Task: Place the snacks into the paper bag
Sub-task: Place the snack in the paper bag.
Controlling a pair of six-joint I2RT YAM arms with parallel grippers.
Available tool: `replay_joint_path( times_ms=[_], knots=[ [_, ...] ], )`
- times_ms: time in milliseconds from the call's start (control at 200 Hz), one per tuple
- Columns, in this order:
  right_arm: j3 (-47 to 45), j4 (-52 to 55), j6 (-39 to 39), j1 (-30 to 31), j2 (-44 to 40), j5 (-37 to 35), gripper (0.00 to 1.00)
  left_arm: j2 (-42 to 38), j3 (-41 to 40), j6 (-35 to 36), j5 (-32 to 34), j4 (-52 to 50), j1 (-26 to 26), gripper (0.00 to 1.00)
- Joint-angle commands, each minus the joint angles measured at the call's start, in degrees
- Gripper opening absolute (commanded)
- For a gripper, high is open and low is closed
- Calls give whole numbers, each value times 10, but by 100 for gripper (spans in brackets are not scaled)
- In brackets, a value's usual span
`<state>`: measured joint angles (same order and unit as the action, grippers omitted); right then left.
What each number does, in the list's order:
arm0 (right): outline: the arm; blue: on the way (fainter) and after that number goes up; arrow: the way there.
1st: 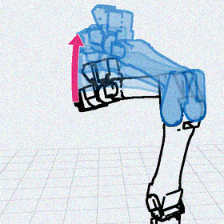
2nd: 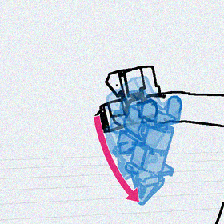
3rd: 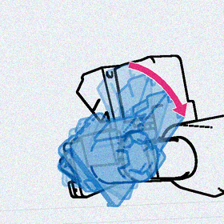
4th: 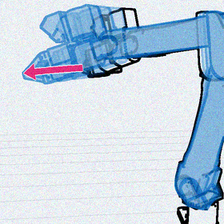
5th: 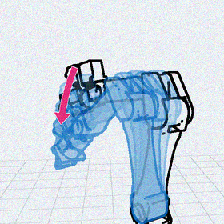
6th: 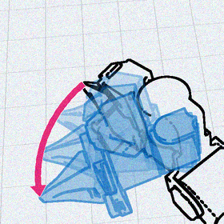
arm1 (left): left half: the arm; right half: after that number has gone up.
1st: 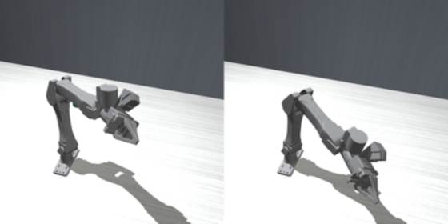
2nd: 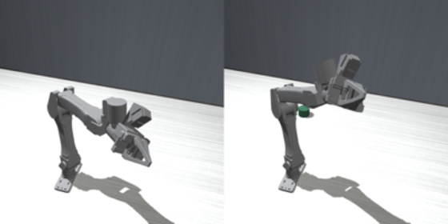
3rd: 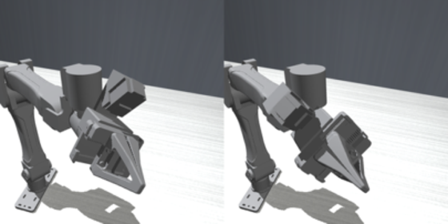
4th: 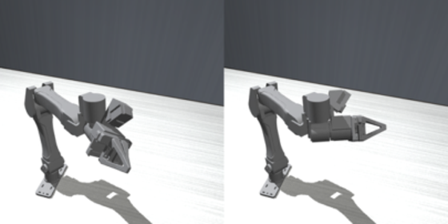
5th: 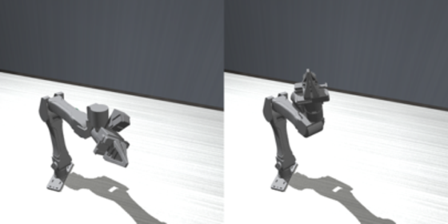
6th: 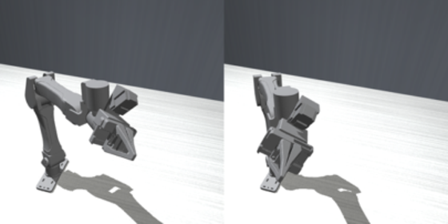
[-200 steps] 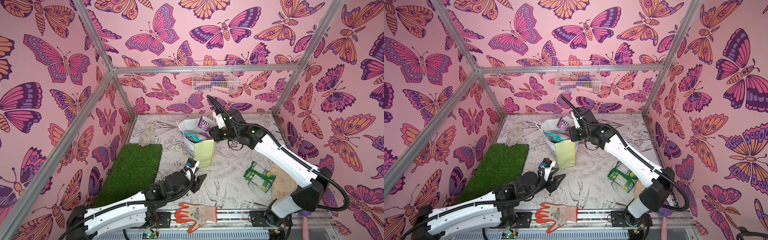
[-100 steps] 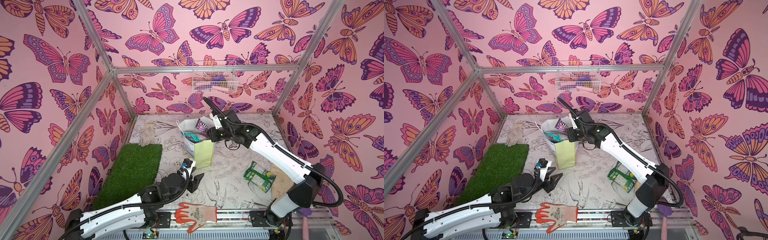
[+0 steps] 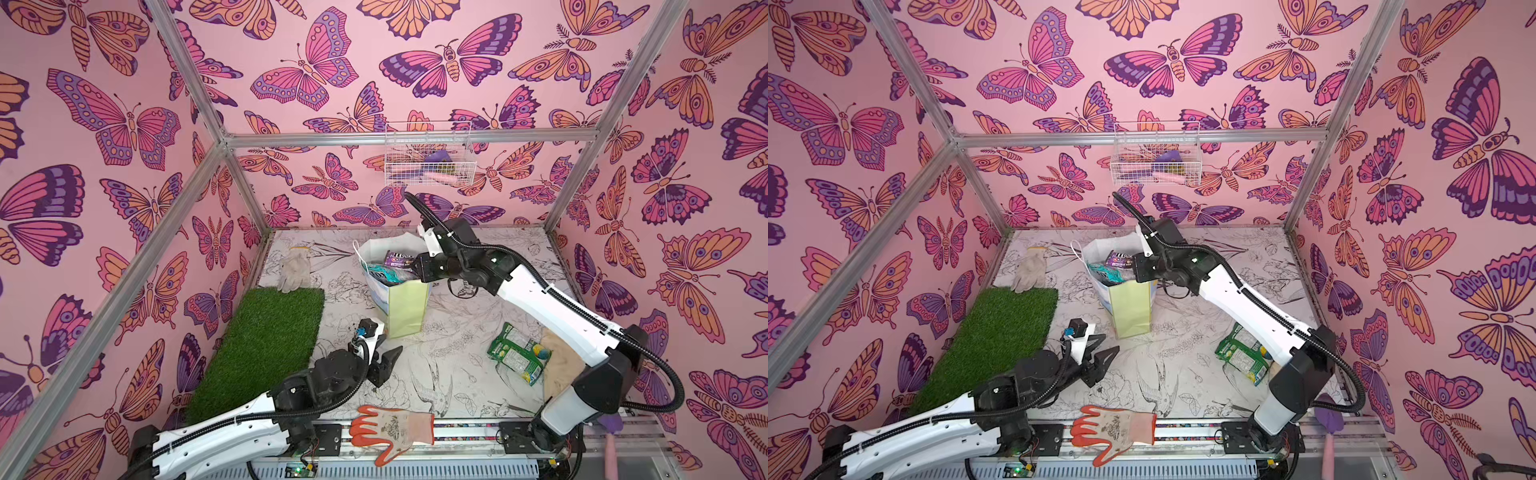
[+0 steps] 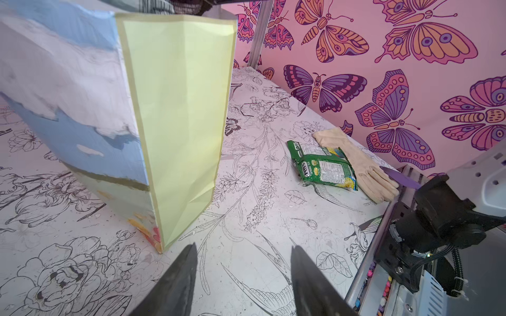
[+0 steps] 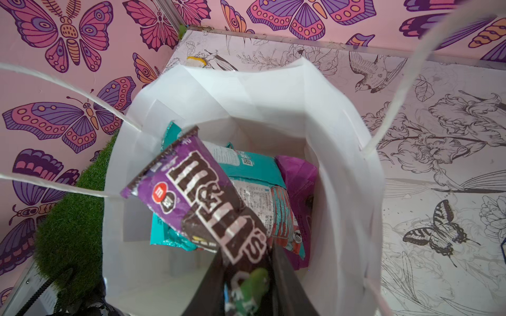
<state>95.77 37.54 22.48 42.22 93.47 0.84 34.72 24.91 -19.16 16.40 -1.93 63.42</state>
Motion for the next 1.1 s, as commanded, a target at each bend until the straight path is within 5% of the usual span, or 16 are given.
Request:
replay_joint_path(
  times_ms=[0,441,701,951,1097],
  knots=[
    [18,10,-4,7,8,-8,26,-12,-11,0,12,-11,2,57],
    [26,12,-4,12,14,-8,27,-40,-16,1,18,-22,2,57],
    [33,16,-4,14,17,-8,47,-54,-18,-1,21,-32,2,57],
    [32,20,-4,20,1,-7,54,-49,-13,1,6,-31,2,57],
    [12,9,-3,25,-30,1,68,-16,6,6,-11,-31,2,58]
  ],
)
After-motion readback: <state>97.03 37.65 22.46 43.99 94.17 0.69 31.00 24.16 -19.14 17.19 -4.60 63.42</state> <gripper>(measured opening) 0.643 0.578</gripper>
